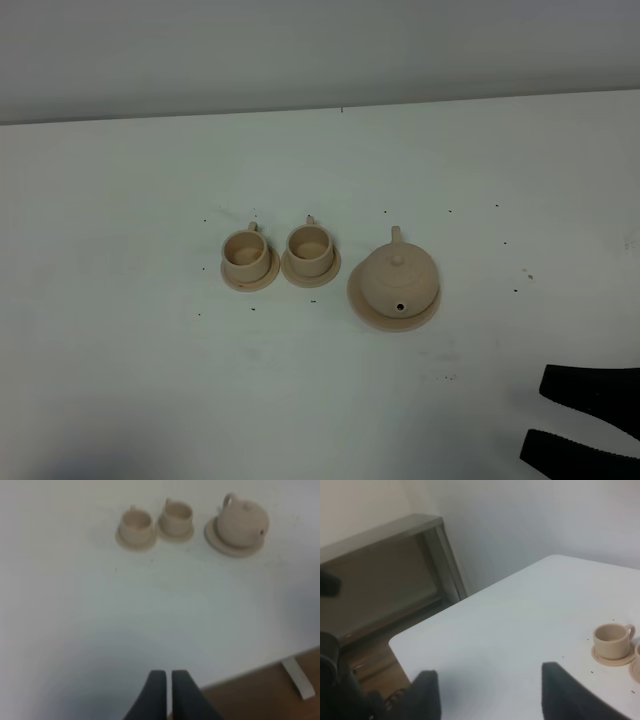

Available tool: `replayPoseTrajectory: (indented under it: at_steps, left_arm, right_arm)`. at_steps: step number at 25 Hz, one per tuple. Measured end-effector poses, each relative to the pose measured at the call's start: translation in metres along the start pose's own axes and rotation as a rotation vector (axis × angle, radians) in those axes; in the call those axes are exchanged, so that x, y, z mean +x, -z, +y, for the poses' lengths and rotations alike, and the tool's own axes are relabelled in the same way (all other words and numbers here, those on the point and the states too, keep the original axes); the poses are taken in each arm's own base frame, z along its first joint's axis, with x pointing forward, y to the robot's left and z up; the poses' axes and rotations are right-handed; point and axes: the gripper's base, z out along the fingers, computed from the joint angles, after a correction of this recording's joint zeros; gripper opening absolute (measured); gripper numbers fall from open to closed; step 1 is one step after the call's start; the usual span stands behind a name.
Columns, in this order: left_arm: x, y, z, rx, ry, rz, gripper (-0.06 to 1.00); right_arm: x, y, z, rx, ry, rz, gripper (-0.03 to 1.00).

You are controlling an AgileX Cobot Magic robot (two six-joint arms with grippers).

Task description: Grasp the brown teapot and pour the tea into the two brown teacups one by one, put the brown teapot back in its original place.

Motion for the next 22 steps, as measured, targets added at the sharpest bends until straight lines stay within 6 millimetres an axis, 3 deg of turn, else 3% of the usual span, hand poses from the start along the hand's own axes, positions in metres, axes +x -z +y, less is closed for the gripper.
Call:
replayPoseTrajectory:
  at_steps: [4, 15, 18, 22]
  left_arm:
    - [0.011, -0.018, 0.003, 0.007, 0.035, 0.021, 0.03]
    - [0.009, -0.028, 0.013, -0.085, 0.026, -0.043, 0.03]
    - [0.009, -0.028, 0.013, -0.085, 0.026, -0.043, 0.03]
    - [0.009, -0.028, 0.013, -0.085, 0.025, -0.043, 0.03]
  right_arm:
    - [0.000, 0.000, 0.000, -0.001, -0.002, 0.000, 0.46]
    - [0.000, 0.000, 0.000, 0.000, -0.061, 0.000, 0.44]
    - [0.000, 0.000, 0.000, 0.002, -0.076, 0.000, 0.41]
    - [-0.001, -0.001, -0.006, 0.049, -0.151, 0.040, 0.30]
